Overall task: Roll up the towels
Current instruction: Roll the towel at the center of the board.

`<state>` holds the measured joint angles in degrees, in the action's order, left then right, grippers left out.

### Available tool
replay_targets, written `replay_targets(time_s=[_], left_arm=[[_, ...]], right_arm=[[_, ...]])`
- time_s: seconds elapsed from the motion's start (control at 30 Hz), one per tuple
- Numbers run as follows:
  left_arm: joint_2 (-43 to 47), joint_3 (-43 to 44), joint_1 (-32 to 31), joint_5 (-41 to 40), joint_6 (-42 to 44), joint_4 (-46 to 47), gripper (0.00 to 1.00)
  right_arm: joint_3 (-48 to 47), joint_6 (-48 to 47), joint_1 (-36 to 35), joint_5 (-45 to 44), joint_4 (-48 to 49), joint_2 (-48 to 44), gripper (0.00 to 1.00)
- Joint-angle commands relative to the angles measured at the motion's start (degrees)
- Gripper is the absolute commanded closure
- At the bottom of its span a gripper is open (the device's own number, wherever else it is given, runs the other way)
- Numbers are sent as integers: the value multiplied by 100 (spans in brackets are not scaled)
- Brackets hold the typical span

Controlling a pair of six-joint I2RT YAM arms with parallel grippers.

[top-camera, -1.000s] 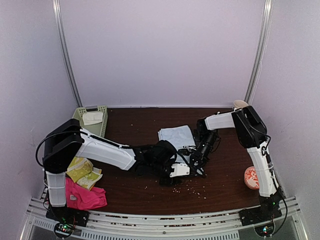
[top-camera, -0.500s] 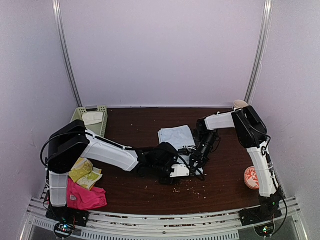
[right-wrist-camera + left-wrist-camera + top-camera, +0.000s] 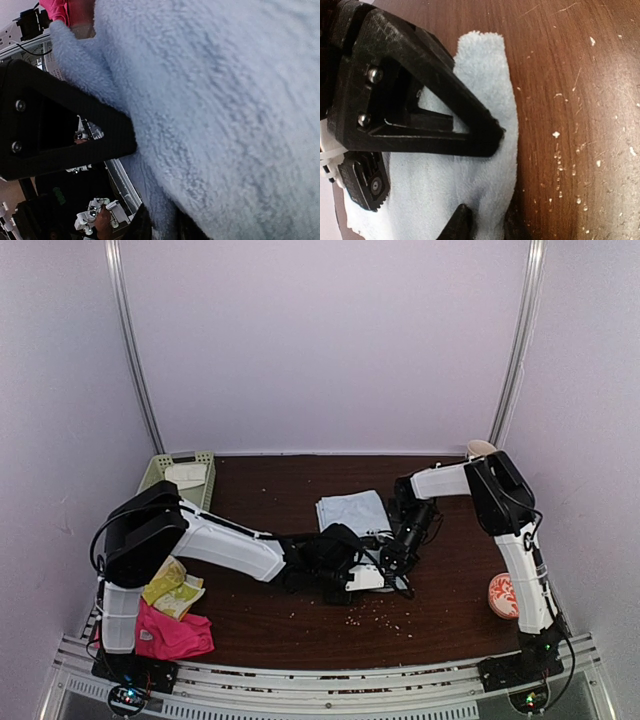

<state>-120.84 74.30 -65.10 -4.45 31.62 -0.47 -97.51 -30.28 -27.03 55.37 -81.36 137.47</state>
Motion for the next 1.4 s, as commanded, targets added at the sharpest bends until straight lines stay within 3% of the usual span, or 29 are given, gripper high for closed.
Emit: replay_targets(time_s=[0.0, 0.23, 0.37, 0.47, 0.63, 0.77, 0.87, 1.03, 1.37], left_arm=[[-405, 6, 41, 80, -56, -1021, 78], [-518, 198, 84, 691, -361, -1483, 86], [-439, 400, 266, 1414, -702, -1745, 88], [-454, 635, 507, 2388, -994, -1994, 89], [-841, 1200, 1001, 3623, -1461, -2514, 89], [-1351, 1820, 1431, 4681, -2093, -2936, 89], [-1603, 2175, 1532, 5097, -2305, -3250, 89], [-1811, 2246, 1670, 5528, -2627, -3315, 89], [-1999, 2246, 1850, 5869, -2864, -3408, 88]], right_arm=[[-81, -261, 213, -841, 386, -118, 77], [-424, -220, 550, -1194, 354, -999, 59], [-708, -229, 893, -1414, 357, -1616, 62], [-715, -328, 1100, -1317, 644, -2369, 62], [779, -15, 1205, -1302, 2654, -3996, 57], [1927, -748, 1153, -990, 2845, -4653, 54], [2719, -1239, 927, -1202, 2939, -4977, 57], [3986, -1223, 259, -1944, 3894, -5494, 59], [4127, -996, -1142, -3040, 5063, -5038, 52]])
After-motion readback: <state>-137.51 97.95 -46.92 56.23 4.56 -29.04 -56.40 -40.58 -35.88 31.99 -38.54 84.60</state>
